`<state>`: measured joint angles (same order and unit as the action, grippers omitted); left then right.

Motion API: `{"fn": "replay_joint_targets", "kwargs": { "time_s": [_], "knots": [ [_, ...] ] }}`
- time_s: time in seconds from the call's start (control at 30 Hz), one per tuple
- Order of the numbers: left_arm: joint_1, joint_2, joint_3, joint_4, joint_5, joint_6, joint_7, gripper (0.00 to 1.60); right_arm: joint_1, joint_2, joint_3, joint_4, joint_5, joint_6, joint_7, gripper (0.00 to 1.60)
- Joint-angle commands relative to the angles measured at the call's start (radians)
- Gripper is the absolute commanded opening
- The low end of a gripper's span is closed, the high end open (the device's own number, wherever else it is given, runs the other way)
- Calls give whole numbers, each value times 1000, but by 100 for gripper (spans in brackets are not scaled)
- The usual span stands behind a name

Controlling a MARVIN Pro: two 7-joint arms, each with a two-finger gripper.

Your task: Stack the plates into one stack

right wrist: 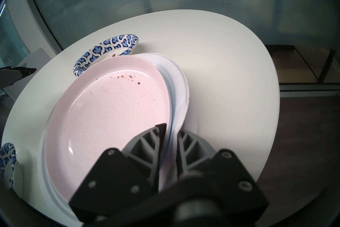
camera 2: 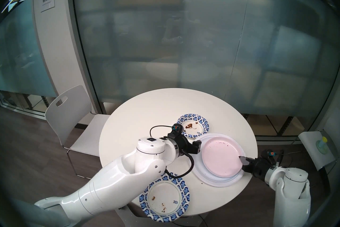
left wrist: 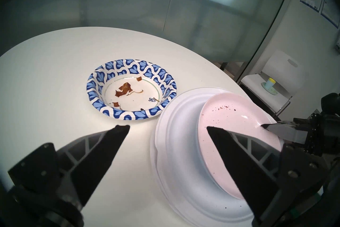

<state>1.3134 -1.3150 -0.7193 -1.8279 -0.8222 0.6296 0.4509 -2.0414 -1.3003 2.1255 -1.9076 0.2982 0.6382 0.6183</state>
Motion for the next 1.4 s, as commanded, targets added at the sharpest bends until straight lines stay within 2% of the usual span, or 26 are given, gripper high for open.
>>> {"fn": "replay_joint_targets", "kwargs": {
  "time_s": [0.0,0.1,0.3,0.4,0.53,0.77,0.9,1.07,1.23,1.3,1.37],
  "knots": [
    [-4,2,-10,-24,-2,-5,-2,160,30,13,-12,-13,-10,-3,-11,105],
    [-3,5,-12,-24,-3,-5,-4,160,36,18,-14,-18,-15,4,-15,100],
    [-2,12,-16,-25,-4,-5,-8,160,31,29,2,-38,-20,17,-19,112],
    [-2,13,-17,-26,-4,-6,-9,160,24,34,7,-49,-25,29,-21,112],
    [-2,16,-20,-27,-7,-6,-12,160,9,42,17,-73,-38,46,-29,122],
    [8,23,-42,-54,1,-28,8,160,4,27,37,-100,-31,37,-22,119],
    [17,39,-70,-85,-6,-34,19,160,23,7,21,-113,-15,28,-15,118],
    [34,75,-92,-103,-2,-48,25,160,53,-14,-22,-127,0,11,-8,103],
    [51,101,-103,-125,2,-57,22,160,69,-24,-49,-128,-1,5,-12,100],
    [59,127,-101,-143,15,-67,12,160,70,-29,-56,-131,1,1,-11,99],
    [70,163,-79,-157,62,-94,5,160,68,-37,-67,-141,-1,-2,-13,99]
  ]
}}
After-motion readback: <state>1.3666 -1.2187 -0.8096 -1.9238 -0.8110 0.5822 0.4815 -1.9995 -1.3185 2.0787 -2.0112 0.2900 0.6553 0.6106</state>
